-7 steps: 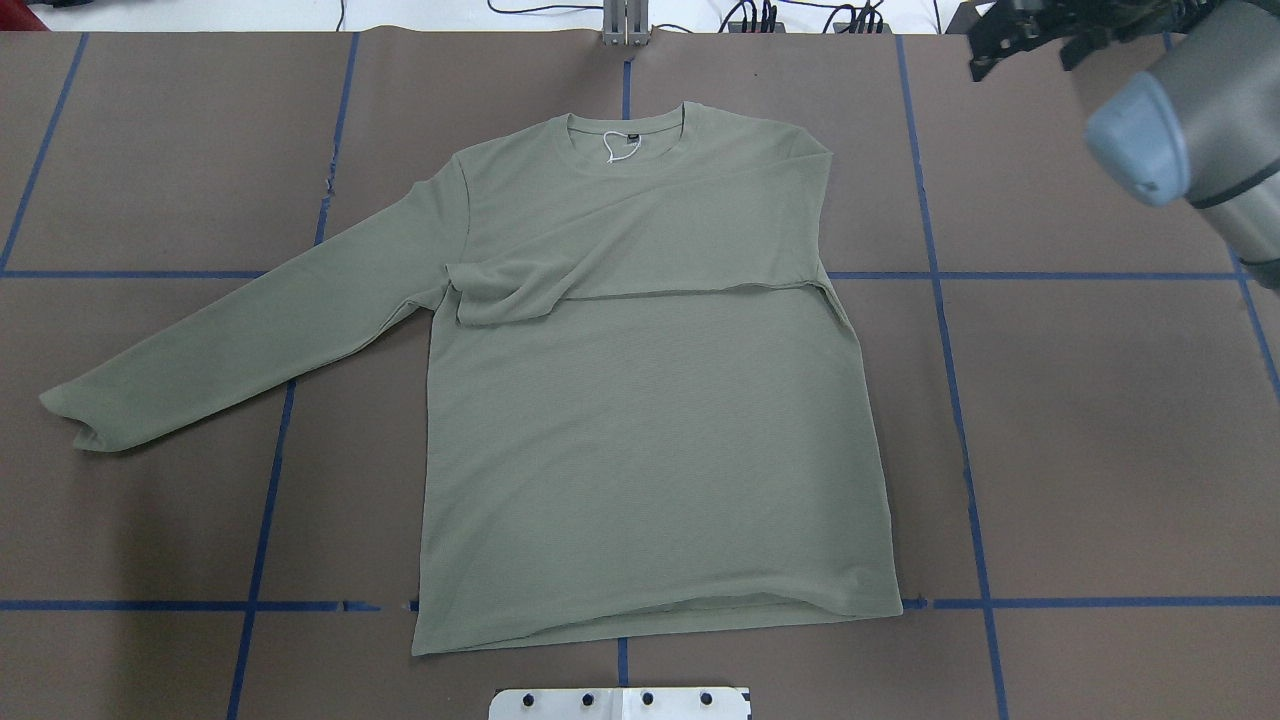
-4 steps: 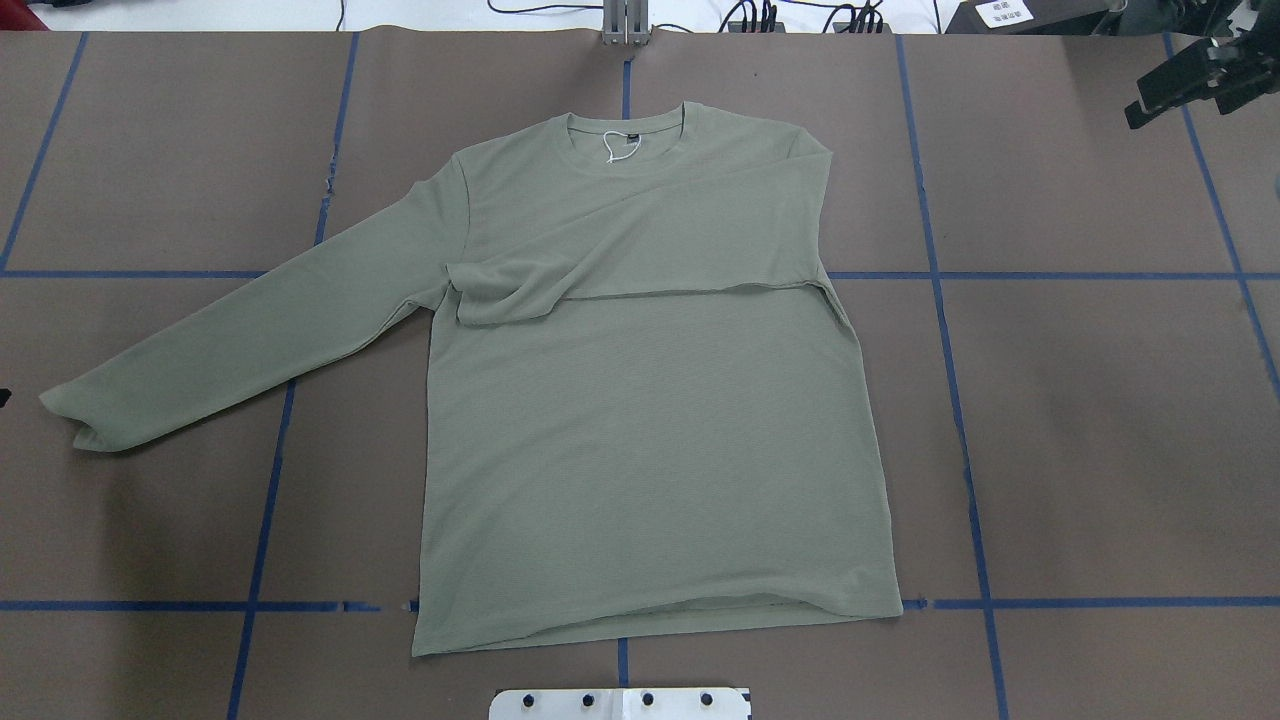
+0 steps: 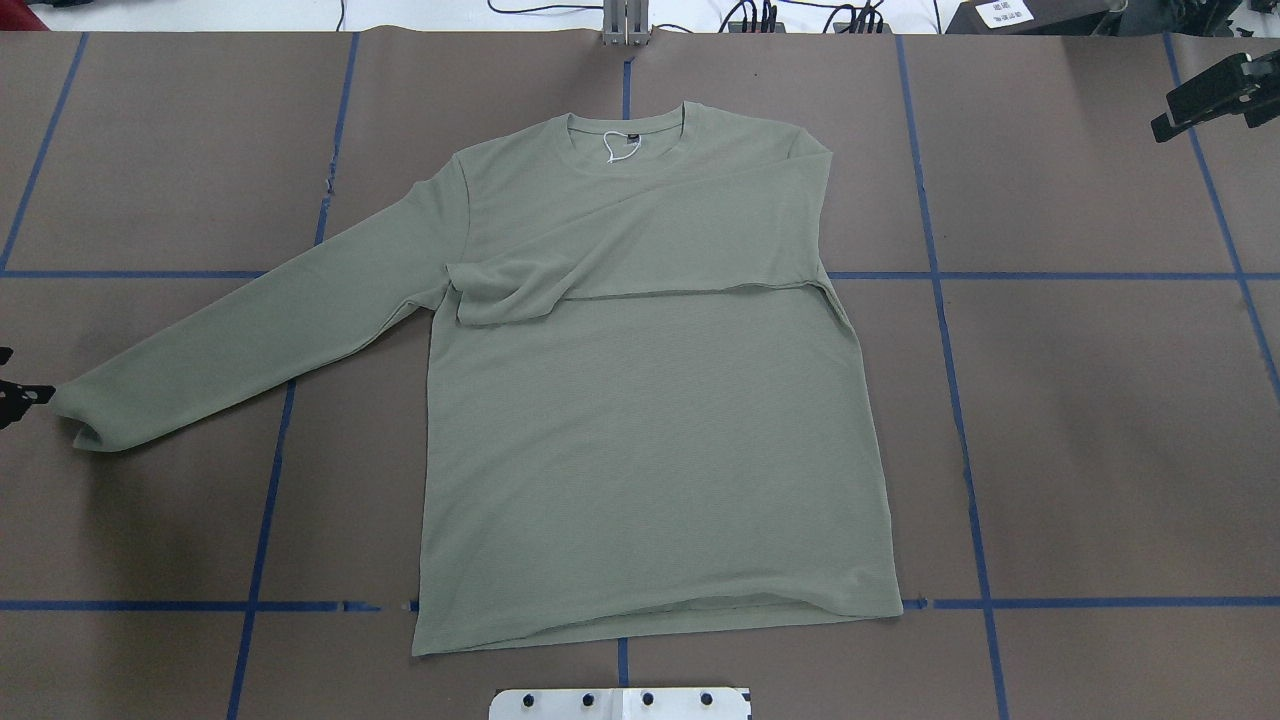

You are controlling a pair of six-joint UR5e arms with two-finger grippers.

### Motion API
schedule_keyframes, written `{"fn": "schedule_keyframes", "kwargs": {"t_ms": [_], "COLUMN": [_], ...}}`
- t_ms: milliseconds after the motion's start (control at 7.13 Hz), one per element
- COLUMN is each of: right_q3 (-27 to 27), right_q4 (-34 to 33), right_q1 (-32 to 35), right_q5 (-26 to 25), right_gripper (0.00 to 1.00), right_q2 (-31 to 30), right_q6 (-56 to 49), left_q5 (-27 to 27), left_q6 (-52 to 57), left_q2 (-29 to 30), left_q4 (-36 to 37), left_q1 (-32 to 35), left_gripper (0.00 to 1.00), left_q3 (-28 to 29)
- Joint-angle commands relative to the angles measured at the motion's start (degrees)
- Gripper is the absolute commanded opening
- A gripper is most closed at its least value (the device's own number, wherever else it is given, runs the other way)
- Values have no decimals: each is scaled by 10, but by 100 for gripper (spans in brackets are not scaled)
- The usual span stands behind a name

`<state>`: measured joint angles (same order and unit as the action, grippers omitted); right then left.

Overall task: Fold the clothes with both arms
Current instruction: 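Move the left gripper to the other sleeve cuff and grasp it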

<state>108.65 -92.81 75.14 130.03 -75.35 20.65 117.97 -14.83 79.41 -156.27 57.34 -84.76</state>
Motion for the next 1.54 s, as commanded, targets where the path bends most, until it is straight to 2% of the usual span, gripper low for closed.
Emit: {"fn": "schedule_keyframes", "kwargs": {"t_ms": [0, 1262, 1402], "right_q3": [0, 2, 1], "right_q4": [0, 1, 1], "right_q1": [0, 0, 0], "right_q5": [-2, -7, -7], "right_gripper": [100, 100, 100], "right_q2": [-1, -11, -11], "right_q6": [0, -1, -1], "left_q5": [2, 6, 6], "left_q6": [0, 1, 1], "left_q2": [24, 18, 17], "left_q4": [-4, -18, -19], "left_q1": [-1, -33, -35], "left_gripper": [76, 76, 68], "left_q3": [30, 38, 38]}}
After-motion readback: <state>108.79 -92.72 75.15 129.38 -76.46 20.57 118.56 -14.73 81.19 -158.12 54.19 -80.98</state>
